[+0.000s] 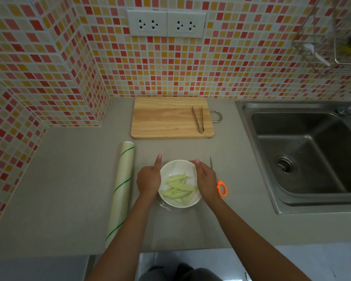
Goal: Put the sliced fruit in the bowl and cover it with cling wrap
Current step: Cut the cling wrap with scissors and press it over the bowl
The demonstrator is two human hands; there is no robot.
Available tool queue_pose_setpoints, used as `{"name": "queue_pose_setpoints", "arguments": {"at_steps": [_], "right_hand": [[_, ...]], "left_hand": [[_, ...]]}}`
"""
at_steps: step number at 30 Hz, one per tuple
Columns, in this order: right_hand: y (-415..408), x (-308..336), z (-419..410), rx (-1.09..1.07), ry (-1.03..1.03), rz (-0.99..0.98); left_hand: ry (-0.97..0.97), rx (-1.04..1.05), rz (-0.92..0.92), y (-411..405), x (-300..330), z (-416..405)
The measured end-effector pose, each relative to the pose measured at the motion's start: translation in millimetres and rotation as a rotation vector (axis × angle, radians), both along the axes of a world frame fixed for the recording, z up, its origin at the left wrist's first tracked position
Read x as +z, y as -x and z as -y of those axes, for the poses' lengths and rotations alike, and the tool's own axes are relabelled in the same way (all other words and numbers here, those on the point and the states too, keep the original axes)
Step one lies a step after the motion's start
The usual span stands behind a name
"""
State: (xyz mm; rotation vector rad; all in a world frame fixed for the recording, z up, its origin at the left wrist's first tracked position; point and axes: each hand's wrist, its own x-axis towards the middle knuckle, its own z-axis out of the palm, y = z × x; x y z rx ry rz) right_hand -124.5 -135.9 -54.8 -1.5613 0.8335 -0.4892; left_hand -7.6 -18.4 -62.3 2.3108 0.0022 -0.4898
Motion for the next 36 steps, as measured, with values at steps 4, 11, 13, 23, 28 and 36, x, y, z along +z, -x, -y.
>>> {"name": "queue_pose_setpoints", "arguments": {"at_steps": [4, 11, 13, 23, 28, 36], "right_hand": [[1, -2, 1, -0.017, -0.013, 0.01], [0, -6, 2, -0.016, -0.013, 0.019], [1, -6, 2, -0.018, -0.013, 0.026], [-1, -7, 1, -0.017, -0.035, 0.032], [-2, -8, 1, -0.031, -0.025, 0.024], [-2, -8, 0, -0.074, -0.1, 0.002]], "left_hand": [[0.191, 0.054, -0.108, -2, -4, 0], [0.44, 0.175, -0.386, -4, -12, -5], [0.467, 0.184, -0.425, -5, -12, -5], [0.443, 0.068, 0.148, 5, -12, -6], [0.58, 0.151, 0.175, 11, -8, -4], [0.294, 0.115, 0.382, 19, -1, -6]]}}
